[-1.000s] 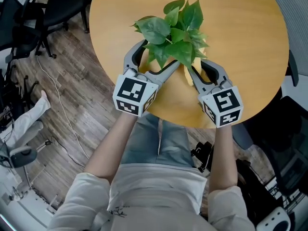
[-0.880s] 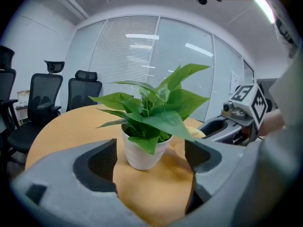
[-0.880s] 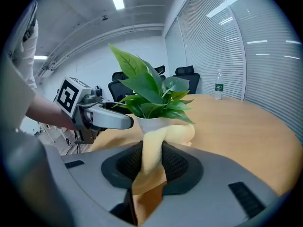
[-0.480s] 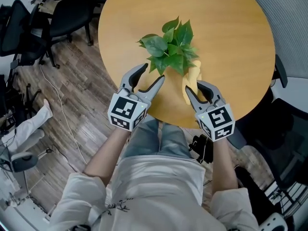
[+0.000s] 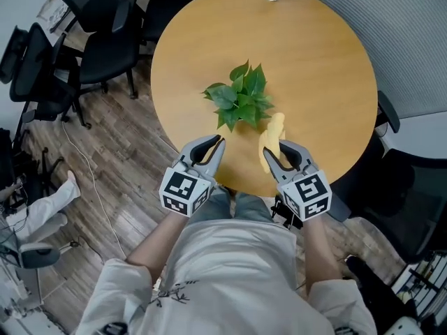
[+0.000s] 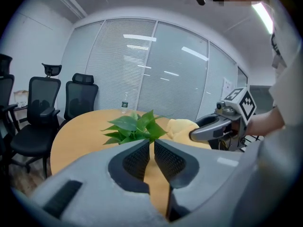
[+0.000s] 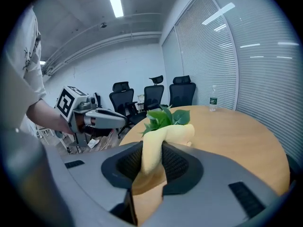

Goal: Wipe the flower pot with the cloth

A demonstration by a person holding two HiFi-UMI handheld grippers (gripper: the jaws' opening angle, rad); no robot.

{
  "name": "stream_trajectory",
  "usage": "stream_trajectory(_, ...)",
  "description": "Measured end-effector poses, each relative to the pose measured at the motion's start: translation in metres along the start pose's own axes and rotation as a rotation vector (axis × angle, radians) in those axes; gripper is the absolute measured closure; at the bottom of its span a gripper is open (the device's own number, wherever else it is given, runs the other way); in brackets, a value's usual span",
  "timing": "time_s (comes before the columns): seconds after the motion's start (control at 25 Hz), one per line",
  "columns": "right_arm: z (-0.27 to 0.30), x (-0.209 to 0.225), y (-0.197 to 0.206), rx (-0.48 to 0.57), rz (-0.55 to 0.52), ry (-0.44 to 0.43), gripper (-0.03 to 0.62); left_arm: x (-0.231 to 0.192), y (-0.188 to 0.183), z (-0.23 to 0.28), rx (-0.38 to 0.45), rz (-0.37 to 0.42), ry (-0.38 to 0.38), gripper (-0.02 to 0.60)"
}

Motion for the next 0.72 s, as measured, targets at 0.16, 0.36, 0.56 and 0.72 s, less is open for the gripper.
stream_trajectory(0.16, -0.009, -0.012, -0.021, 0.035, -0.008, 0.017, 0.499, 0.003, -0.022, -0.009, 0.024, 0.003, 0.006, 0.569)
stream_trajectory(0.36, -0.013, -0.016, -0.038, 0.089, -0.002, 0.035, 0.499, 0.0, -0.031, -0.013, 0.019, 0.02, 0.012, 0.571)
stream_trajectory(0.56, -0.014, -0.024, -0.05, 0.133, 0.015, 0.017, 0.499, 0.002, -0.033, -0.019, 0.017, 0.033, 0.038, 0.571)
stream_trajectory(0.72, -0.016, -0.027, -0.061, 0.16, 0.008, 0.003, 0.499, 0.006, -0.034, -0.016, 0.015, 0.048, 0.05, 0.571)
Point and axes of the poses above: the fingertips, and each gripper's own axes: z forward along the fingers, x to its right, y out of its underside, the point moved 1 cm from there along -z, backward along the fingers, and after that the axes turned 13 degrees about -y, right-handed, at the moved point
